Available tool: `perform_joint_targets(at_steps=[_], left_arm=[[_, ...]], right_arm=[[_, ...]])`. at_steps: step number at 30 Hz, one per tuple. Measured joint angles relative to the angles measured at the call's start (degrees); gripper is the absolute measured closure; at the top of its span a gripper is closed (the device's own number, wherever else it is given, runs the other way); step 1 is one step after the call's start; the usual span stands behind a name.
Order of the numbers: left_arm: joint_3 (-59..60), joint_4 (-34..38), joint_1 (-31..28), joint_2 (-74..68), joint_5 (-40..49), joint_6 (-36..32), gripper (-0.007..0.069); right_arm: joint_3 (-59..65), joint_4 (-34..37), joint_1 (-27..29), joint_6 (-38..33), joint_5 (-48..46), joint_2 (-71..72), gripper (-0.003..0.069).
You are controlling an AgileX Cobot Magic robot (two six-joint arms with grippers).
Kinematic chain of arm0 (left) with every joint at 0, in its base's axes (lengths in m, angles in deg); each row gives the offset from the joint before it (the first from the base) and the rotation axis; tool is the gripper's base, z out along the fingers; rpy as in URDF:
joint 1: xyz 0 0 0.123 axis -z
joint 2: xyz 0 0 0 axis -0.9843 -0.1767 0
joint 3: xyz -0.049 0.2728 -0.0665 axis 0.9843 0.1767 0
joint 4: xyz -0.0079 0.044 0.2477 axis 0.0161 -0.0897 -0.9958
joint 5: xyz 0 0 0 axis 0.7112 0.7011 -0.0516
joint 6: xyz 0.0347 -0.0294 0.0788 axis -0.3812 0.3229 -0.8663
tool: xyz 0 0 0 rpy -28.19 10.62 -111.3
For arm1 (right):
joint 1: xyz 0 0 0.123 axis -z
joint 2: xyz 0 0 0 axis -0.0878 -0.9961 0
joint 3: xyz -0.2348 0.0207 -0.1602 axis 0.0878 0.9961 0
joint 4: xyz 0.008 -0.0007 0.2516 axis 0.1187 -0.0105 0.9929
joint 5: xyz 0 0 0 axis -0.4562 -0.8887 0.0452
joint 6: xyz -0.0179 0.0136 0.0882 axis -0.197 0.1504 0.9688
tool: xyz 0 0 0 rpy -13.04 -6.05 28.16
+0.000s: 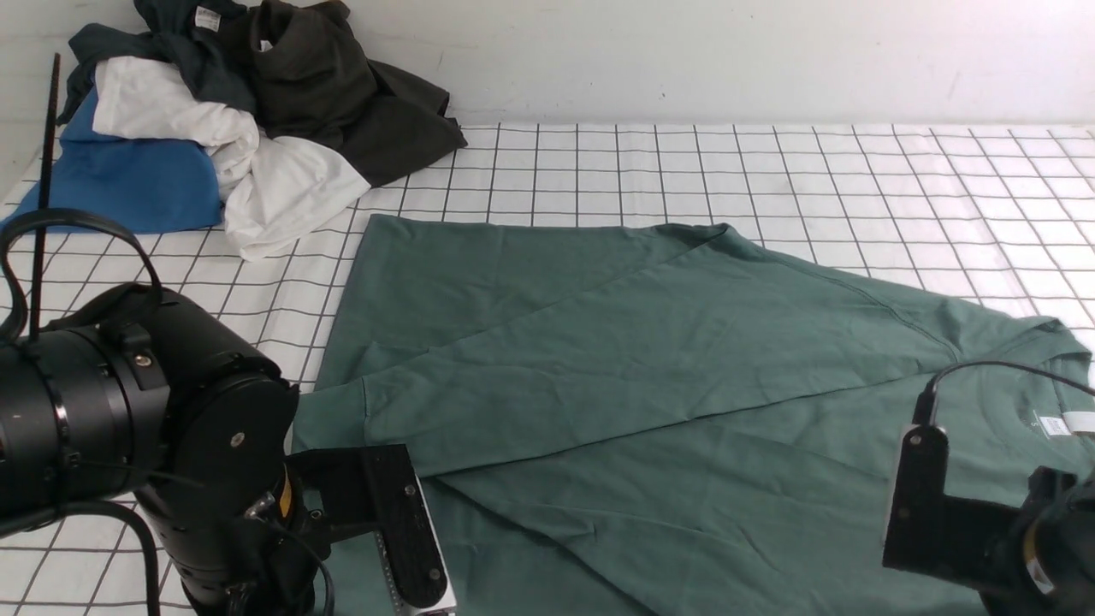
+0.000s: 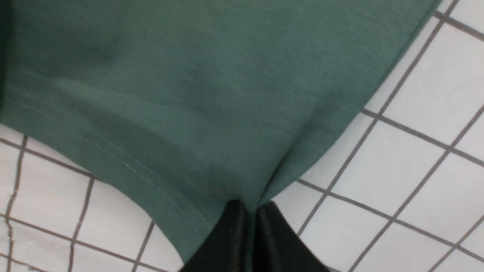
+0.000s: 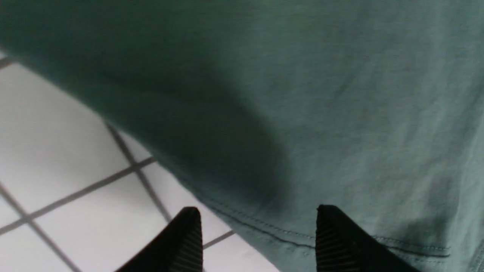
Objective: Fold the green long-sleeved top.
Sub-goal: Use both arms simultaneously to clamp the lower edge of the clothing fabric
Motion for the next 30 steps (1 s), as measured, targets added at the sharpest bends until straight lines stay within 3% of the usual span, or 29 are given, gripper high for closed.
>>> perform_joint_targets(at_steps=[5, 13, 21, 23, 30], left_arm=[[0.0, 0.1, 0.0, 0.0, 0.0, 0.0, 0.0622], [0.0, 0.2, 0.0, 0.0, 0.0, 0.0, 0.0622], [0.0, 0.2, 0.0, 0.0, -0.1, 0.0, 0.0622], [0.0, 0.1, 0.0, 0.0, -0.1, 0.0, 0.0622], [-2.8, -0.6, -0.3, 0.4, 1.5, 0.0, 0.0622]], right_arm=[[0.0, 1.8, 4.1, -0.5, 1.3, -2.5, 0.0274], [0.0, 2.8, 4.4, -5.5, 2.4, -3.7, 0.0281], [0.0, 1.9, 4.4, -6.3, 4.3, -4.3, 0.0502], [0.0, 1.5, 4.4, -6.3, 4.5, -4.3, 0.0614], [-3.3, 1.7, 4.4, -7.9, -0.4, 0.4, 0.0645]])
